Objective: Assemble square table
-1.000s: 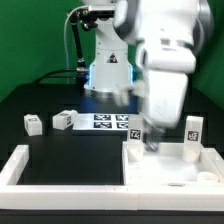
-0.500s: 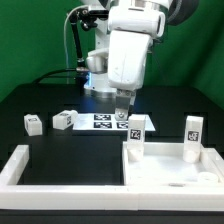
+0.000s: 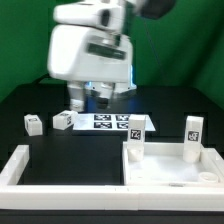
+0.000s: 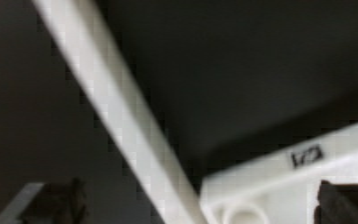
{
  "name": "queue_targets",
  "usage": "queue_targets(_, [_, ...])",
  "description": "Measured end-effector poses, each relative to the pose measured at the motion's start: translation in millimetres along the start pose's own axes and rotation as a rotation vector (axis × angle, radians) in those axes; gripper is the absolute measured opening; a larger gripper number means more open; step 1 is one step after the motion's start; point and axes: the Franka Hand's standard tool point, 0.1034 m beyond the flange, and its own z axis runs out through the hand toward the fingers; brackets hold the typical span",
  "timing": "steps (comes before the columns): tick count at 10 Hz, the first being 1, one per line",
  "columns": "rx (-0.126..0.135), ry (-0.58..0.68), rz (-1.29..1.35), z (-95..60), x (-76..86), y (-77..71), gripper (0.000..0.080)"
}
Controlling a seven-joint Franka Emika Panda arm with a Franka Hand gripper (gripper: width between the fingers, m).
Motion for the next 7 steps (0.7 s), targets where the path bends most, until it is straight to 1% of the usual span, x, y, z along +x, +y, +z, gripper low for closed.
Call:
queue_targets(1, [0.012,-0.009,0.15,0.2,-15.9,-7.8,0.0649])
queue_targets(2, [0.013,-0.008,0.239,-0.2,-16.8,-12.9,0.0649])
queue_targets(3, [0.012,-0.006,0.253,0.6,-14.4,-11.7,0.0649])
queue_targets(6, [0.022,0.0,0.43,1.7,-12.8,-13.8,0.0649])
queue_targets(7, [0.039,0.009,0.502,2.4,-20.9,-13.3,0.0649])
